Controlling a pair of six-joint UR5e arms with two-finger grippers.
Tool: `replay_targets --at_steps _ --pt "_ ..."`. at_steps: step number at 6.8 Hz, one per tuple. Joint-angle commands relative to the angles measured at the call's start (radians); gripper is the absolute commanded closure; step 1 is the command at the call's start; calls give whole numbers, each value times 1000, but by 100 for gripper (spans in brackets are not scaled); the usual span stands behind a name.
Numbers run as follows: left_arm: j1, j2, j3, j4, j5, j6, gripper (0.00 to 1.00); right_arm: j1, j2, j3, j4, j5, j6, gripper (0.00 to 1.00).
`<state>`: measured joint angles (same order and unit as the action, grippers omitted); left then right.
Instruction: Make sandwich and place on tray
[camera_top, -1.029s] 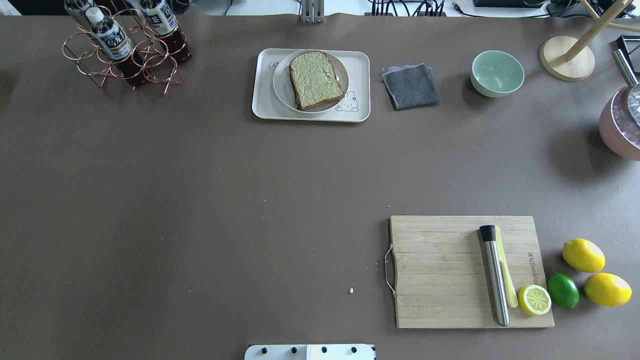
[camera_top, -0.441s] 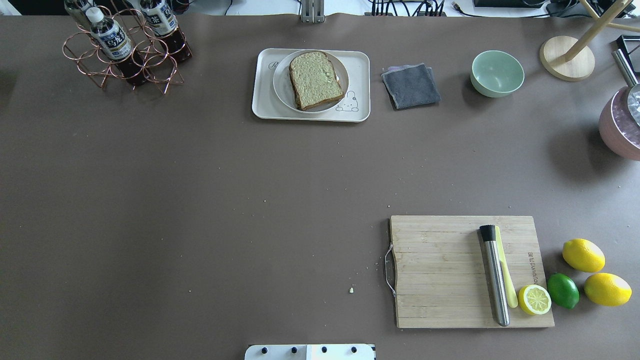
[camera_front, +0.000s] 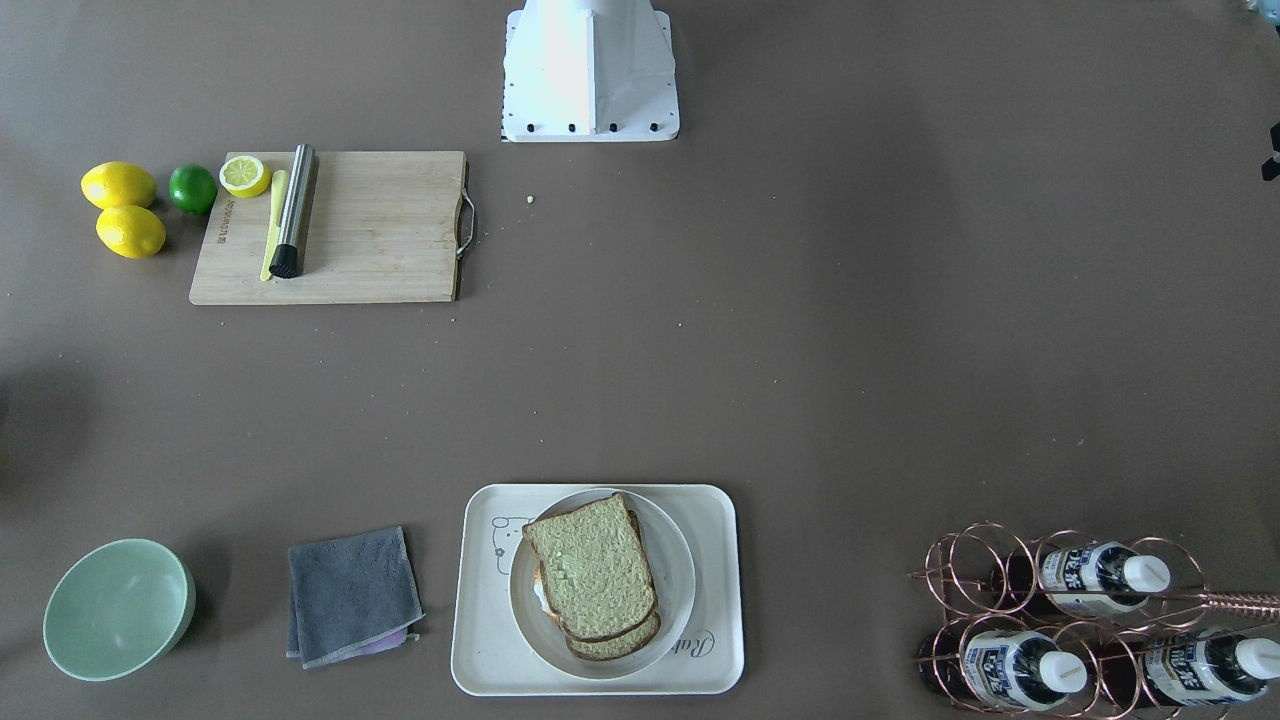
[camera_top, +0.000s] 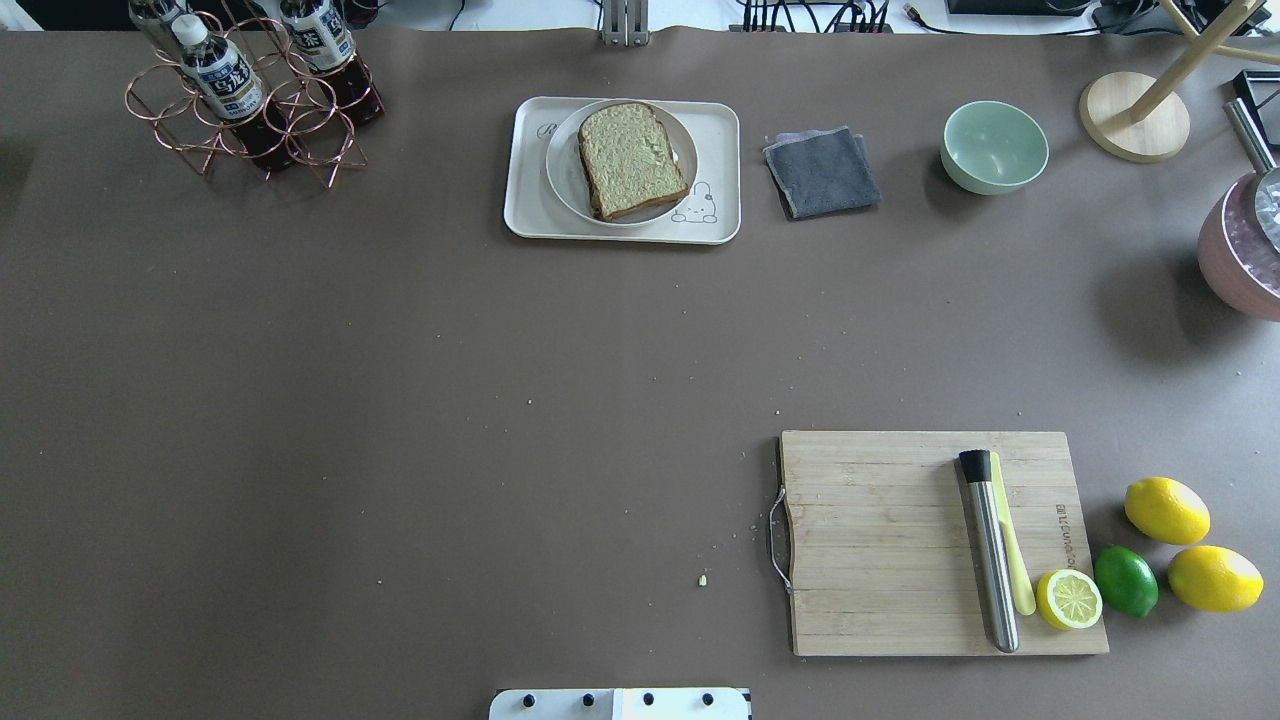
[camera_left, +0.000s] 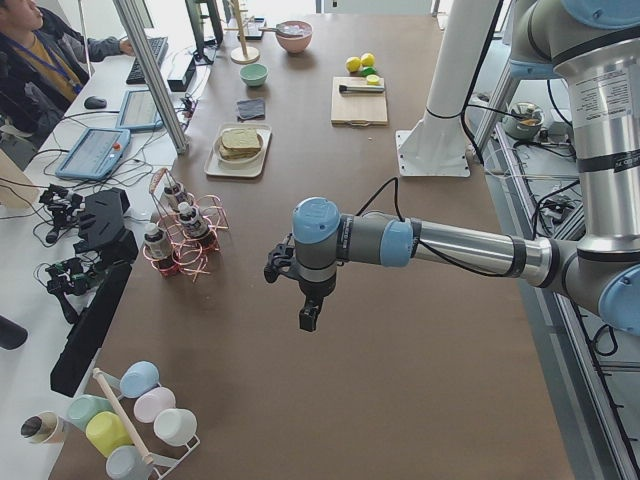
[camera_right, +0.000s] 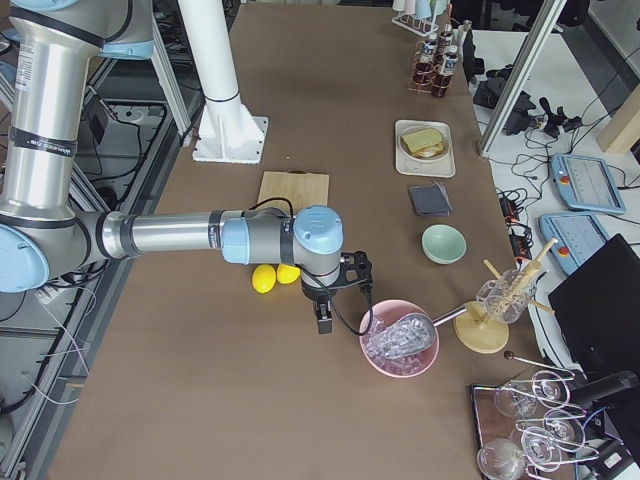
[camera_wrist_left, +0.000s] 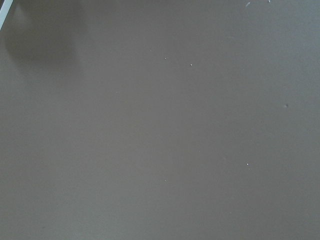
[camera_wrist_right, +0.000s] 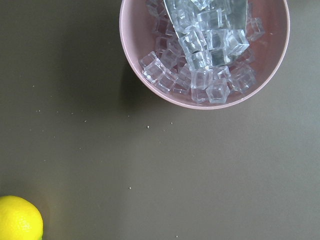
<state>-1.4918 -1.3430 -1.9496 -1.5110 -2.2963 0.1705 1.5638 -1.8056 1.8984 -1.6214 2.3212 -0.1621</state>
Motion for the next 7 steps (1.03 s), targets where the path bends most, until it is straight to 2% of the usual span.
replay_targets --at_steps 1,7 --pt "1 -7 1 0 0 -9 2 -1 5 -1 0 1 1 0" --pt "33 -13 40 -43 -12 -42 2 1 2 -7 0 0 1 0"
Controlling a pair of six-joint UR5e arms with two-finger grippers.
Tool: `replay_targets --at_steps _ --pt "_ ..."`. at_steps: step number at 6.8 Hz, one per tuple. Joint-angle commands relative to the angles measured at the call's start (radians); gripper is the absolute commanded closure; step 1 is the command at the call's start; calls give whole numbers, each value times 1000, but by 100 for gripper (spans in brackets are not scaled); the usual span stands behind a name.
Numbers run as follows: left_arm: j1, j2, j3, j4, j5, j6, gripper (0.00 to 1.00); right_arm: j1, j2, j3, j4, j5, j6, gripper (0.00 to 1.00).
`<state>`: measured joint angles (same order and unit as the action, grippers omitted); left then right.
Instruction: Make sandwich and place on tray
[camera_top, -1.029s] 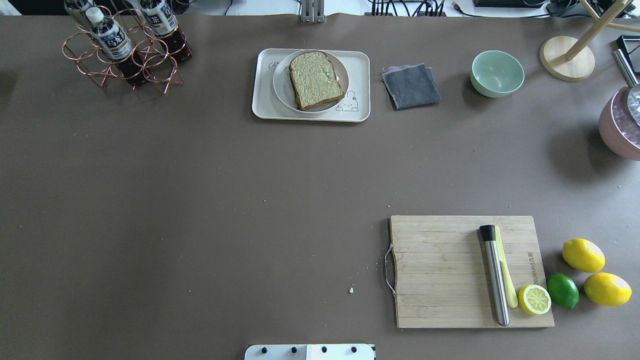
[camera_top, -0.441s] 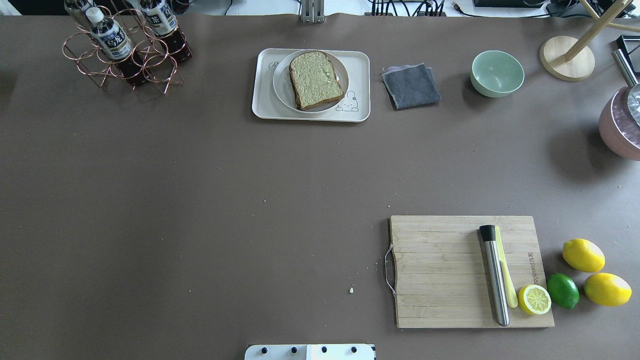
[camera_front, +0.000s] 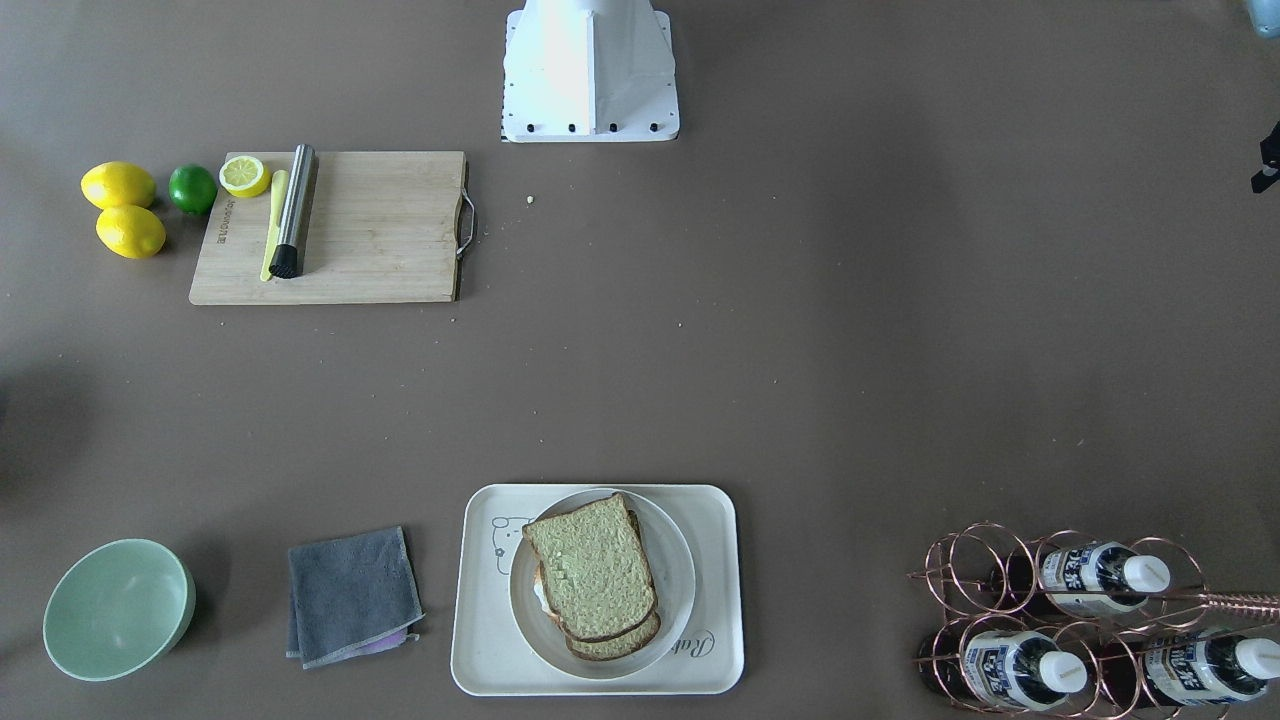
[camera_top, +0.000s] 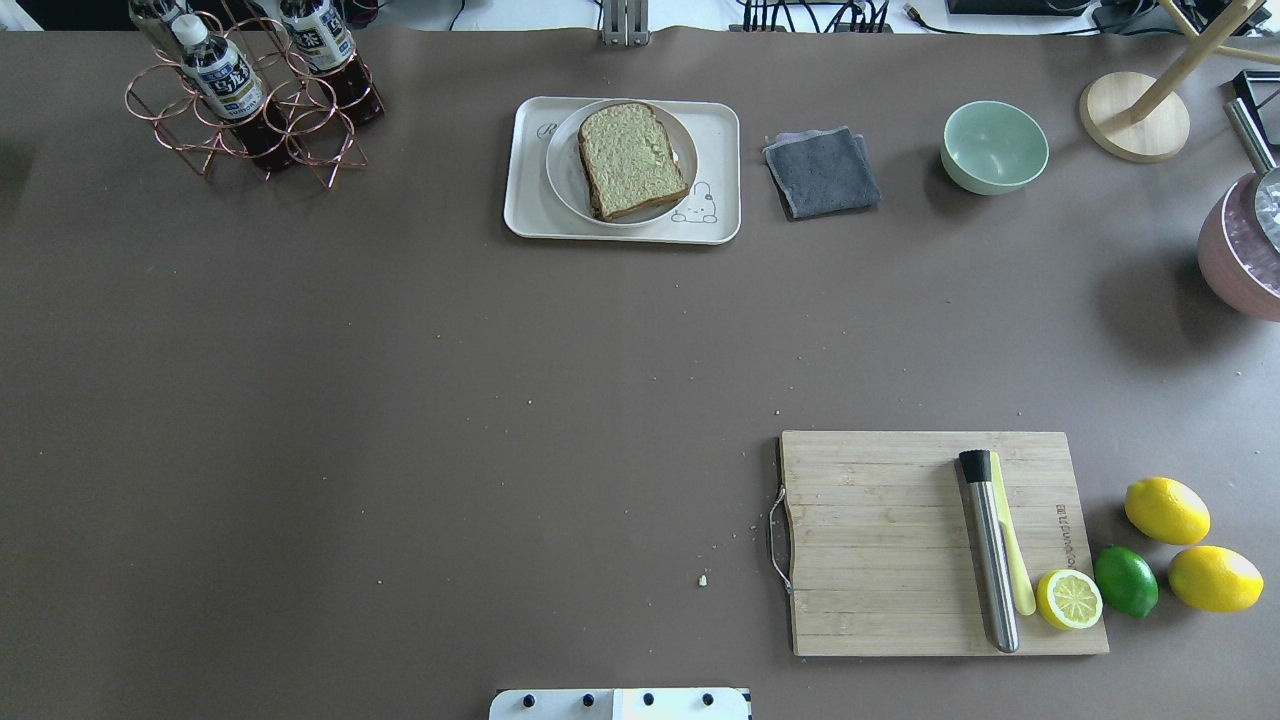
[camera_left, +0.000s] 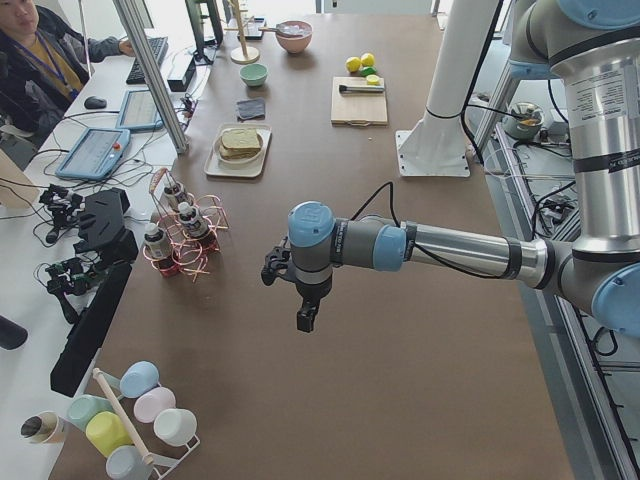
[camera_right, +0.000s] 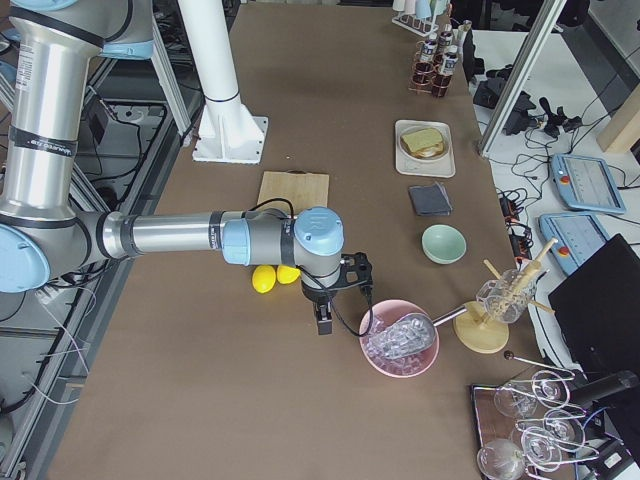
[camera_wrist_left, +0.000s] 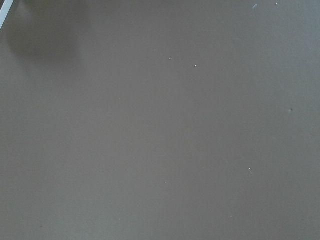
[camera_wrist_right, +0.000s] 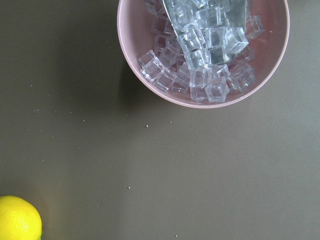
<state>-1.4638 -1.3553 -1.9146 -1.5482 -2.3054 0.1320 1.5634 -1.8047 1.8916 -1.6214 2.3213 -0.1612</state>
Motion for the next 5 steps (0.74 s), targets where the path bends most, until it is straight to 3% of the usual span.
replay_targets --at_steps 1,5 --pt "5 -2 0 -6 -3 -3 2 0 2 -2 0 -2 6 0" --pt "5 -10 5 -4 -6 -18 2 0 1 0 0 3 6 0"
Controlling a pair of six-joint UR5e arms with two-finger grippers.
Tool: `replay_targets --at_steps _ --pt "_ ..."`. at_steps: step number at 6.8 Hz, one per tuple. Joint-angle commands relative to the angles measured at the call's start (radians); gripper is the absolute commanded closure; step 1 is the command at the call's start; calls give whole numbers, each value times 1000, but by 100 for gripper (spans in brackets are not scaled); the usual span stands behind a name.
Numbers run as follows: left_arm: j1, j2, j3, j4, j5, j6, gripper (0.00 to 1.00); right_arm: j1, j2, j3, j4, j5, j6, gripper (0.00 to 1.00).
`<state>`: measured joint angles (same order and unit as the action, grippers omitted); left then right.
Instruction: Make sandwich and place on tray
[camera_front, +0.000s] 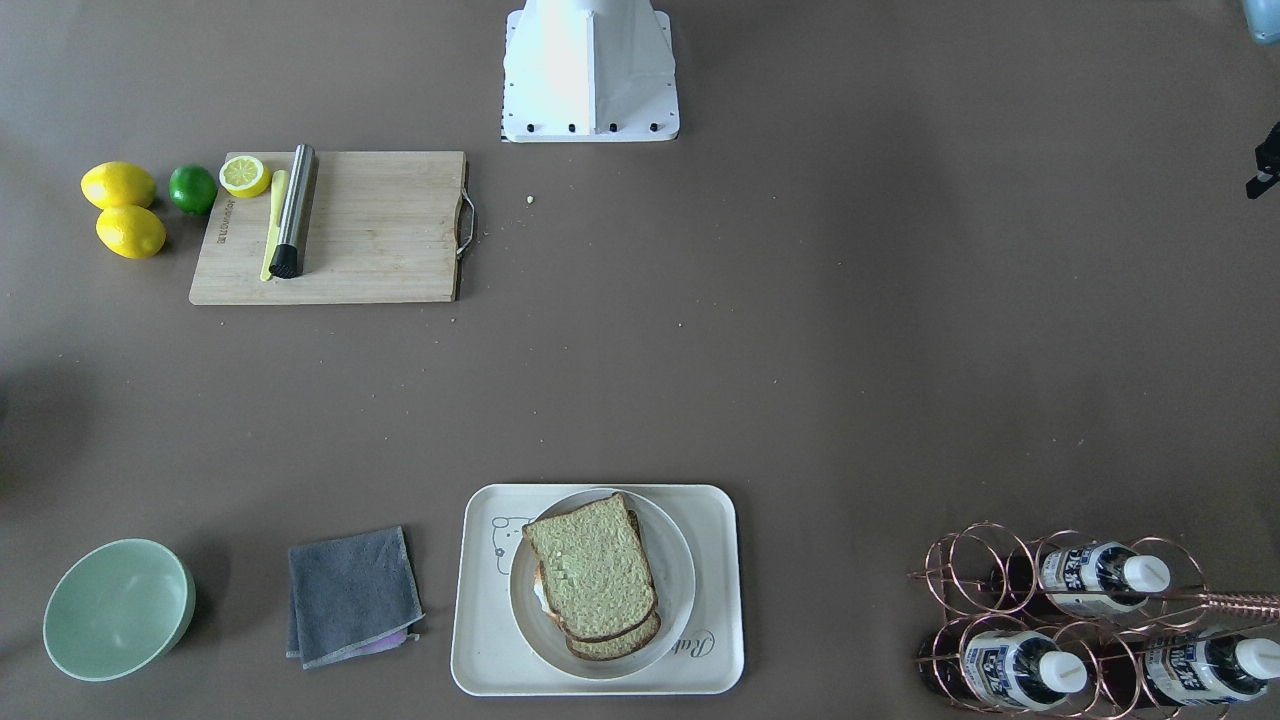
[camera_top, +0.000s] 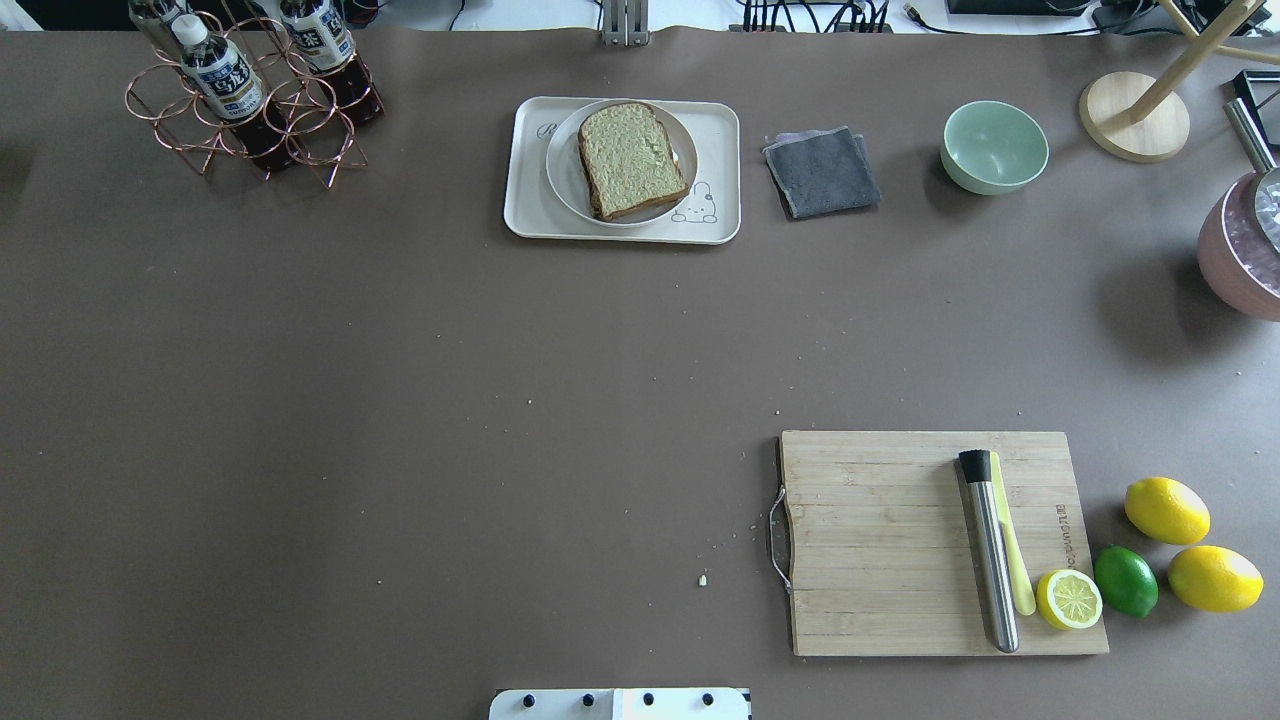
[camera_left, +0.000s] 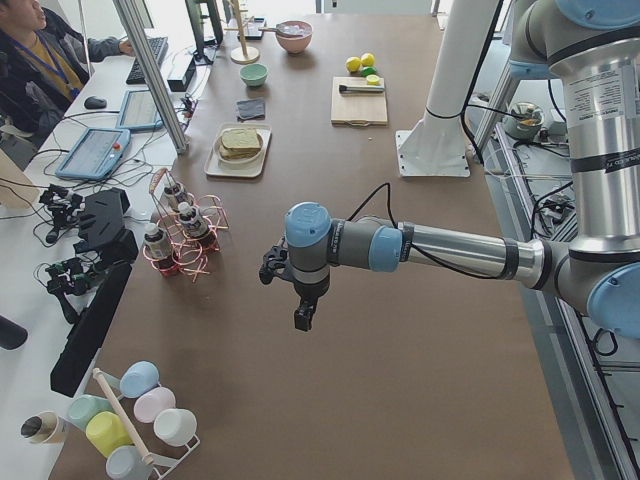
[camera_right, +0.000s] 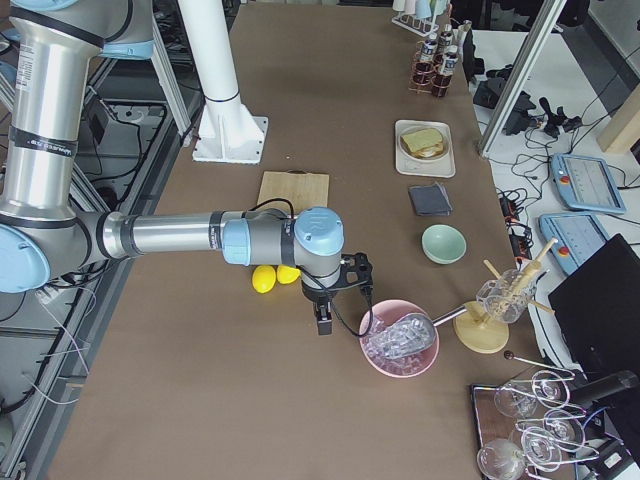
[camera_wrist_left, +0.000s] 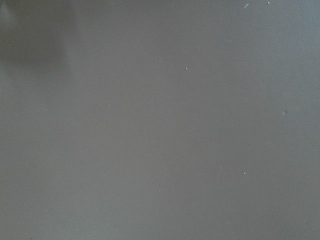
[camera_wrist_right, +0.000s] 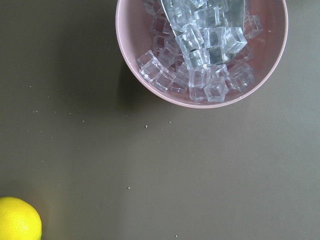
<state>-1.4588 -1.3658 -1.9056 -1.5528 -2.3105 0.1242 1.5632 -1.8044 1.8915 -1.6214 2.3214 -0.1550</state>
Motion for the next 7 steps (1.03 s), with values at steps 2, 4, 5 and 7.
replay_targets --at_steps 2,4,5,7 --pt "-2 5 -12 0 -1 -53 2 0 2 4 0 9 2 0" --pt "2 4 -23 0 -7 -89 2 0 2 6 0 9 2 0" --pt "2 5 -23 0 -16 -89 2 0 2 4 0 9 2 0" --pt "2 11 -24 -4 -20 -87 2 0 2 3 0 10 2 0"
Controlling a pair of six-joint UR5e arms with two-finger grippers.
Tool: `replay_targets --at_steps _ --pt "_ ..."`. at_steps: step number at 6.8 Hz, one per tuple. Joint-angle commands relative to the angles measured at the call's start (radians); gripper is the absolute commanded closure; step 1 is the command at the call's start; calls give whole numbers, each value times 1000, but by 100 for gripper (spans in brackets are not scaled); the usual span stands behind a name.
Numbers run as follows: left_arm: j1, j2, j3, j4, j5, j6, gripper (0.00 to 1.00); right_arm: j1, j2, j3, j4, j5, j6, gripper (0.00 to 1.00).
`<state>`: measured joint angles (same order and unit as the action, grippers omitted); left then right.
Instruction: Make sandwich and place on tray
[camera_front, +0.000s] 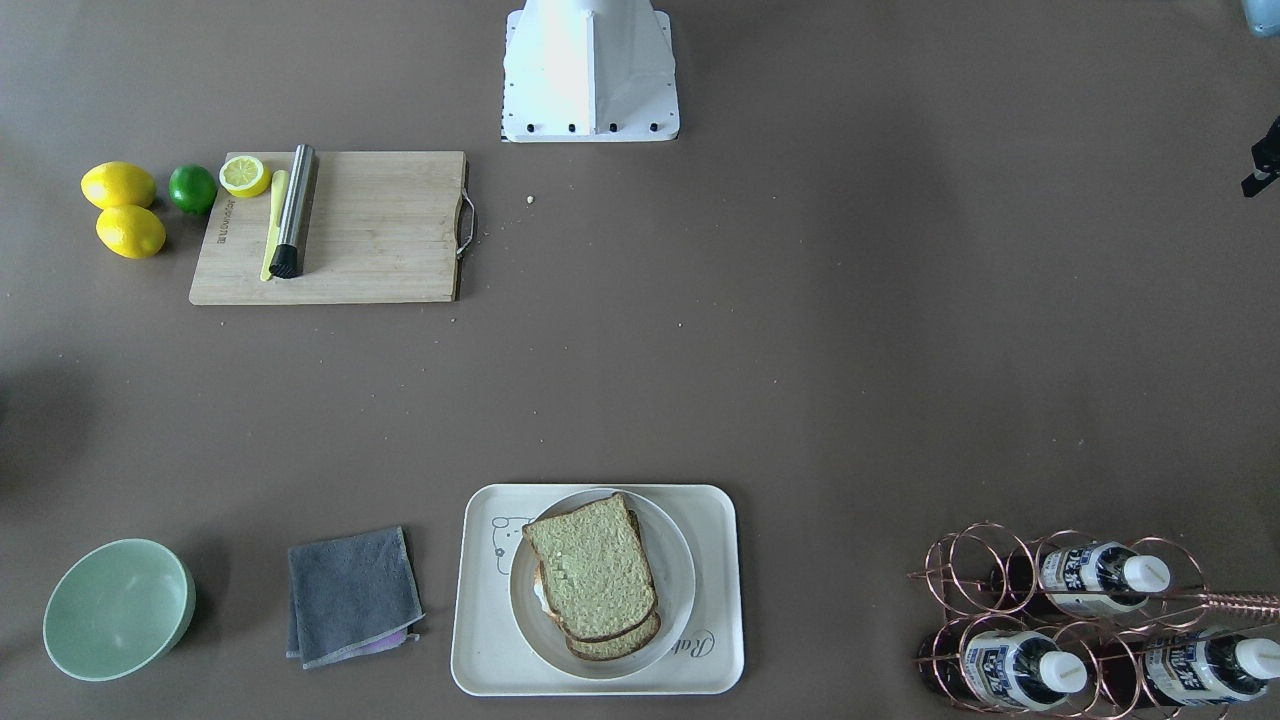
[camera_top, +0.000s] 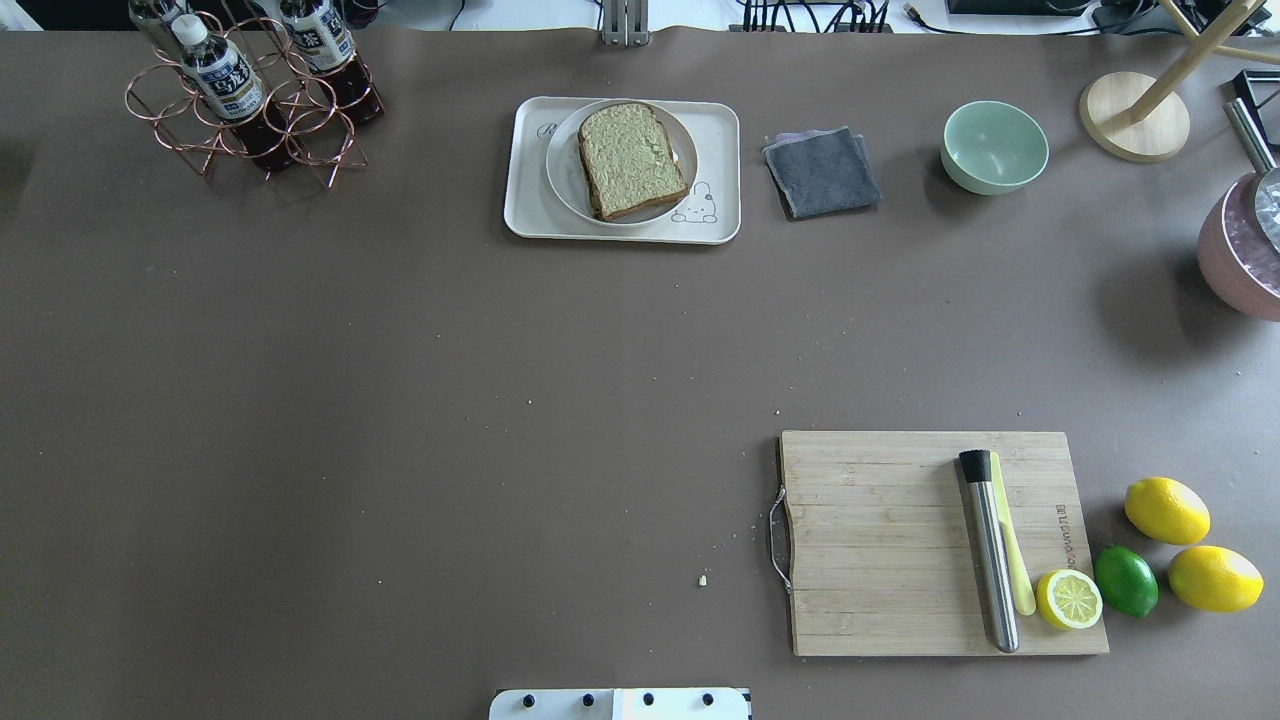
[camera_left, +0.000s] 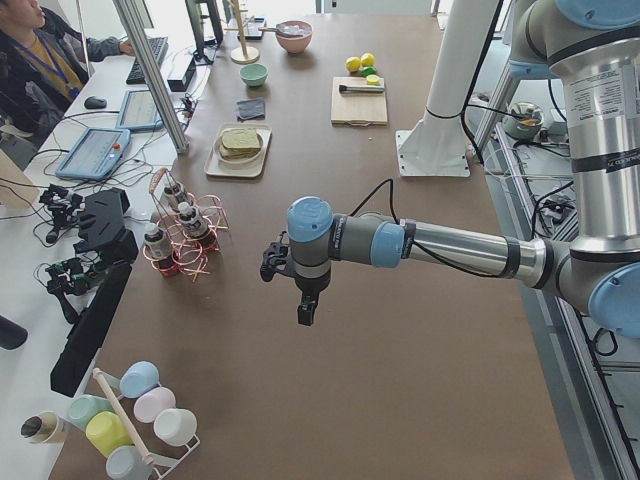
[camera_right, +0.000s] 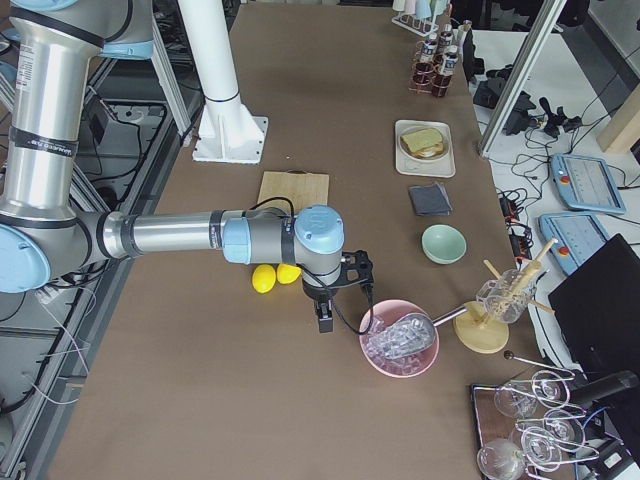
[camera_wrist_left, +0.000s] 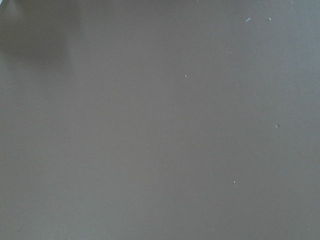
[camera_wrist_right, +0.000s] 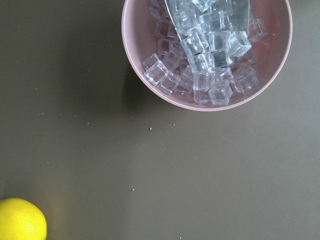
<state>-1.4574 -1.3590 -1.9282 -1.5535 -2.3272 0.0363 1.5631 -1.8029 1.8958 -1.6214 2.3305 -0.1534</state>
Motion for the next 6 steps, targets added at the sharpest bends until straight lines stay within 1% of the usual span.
replay_targets --at_steps 1,3,4,5,6 --pt "0 6 0 -13 -3 -1 2 0 1 -1 0 4 0 0" --pt "0 3 -6 -16 -9 0 2 0 1 -6 0 9 -2 0" --pt "0 6 -12 -14 -62 -3 2 0 -3 -7 0 26 -3 0" --pt "0 3 -9 -13 -86 -24 2 0 -3 -12 0 26 0 0" --pt "0 3 -6 -13 -86 -47 2 0 -3 -32 0 23 -2 0"
